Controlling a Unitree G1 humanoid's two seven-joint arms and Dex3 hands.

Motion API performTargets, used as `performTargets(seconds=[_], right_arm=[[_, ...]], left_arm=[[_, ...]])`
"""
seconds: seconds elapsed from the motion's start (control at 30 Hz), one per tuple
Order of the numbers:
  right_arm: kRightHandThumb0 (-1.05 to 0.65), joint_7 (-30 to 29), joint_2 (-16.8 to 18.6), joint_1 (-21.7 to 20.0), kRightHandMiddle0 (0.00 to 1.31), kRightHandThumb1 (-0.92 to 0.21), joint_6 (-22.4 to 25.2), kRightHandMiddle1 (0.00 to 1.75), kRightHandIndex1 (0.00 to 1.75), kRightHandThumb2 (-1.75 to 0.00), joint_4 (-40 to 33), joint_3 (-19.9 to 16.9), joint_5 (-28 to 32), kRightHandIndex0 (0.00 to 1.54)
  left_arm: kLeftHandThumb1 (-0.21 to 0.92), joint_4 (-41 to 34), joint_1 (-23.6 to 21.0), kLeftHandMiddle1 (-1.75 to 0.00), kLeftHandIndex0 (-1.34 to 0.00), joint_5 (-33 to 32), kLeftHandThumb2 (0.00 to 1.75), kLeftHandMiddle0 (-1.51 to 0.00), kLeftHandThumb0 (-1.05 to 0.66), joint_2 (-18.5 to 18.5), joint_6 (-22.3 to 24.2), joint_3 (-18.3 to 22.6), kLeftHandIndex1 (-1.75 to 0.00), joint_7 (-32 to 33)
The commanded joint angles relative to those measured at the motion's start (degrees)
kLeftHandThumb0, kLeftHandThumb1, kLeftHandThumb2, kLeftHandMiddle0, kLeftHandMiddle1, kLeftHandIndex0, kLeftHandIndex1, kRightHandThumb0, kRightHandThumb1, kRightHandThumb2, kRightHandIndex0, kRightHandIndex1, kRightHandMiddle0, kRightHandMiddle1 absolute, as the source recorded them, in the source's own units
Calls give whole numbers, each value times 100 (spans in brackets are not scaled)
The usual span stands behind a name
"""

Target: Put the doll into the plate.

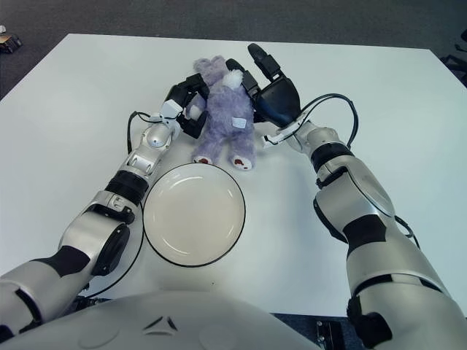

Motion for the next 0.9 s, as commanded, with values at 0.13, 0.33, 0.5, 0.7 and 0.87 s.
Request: performTargets(seconds=[0.13, 0.33, 0.5, 0.7, 0.87], right_arm=[[-89, 91, 116, -124, 0, -74, -161, 0, 0, -49, 129, 34, 136, 0], [-93, 393, 245, -106, 0, -80, -376, 0, 0, -45, 144, -141, 446, 0], [-93, 690, 331, -49, 1, -80, -688, 1, 0, -43, 155, -406, 815, 0], [-87, 1345, 447, 57, 1, -74, -1090, 13, 0, -49, 171, -808, 1352, 0], [-66, 1929, 567, 170, 0, -48, -1172, 55, 18, -78, 160, -1188, 1842, 6]], left_arm=[[-6, -37, -11, -175, -69, -173, 175, -87, 0, -37, -195, 92, -175, -114], [-7, 5, -24, -173, -69, -241, 175, -88, 0, -56, -271, 119, -175, -152], [-6, 57, -49, -174, -69, -294, 175, -87, 0, -93, -314, 160, -175, -182], [-6, 104, -70, -175, -69, -334, 175, -87, 0, -136, -322, 182, -174, -208], [-6, 153, -97, -175, -69, -349, 175, -87, 0, -153, -333, 186, -174, -199]])
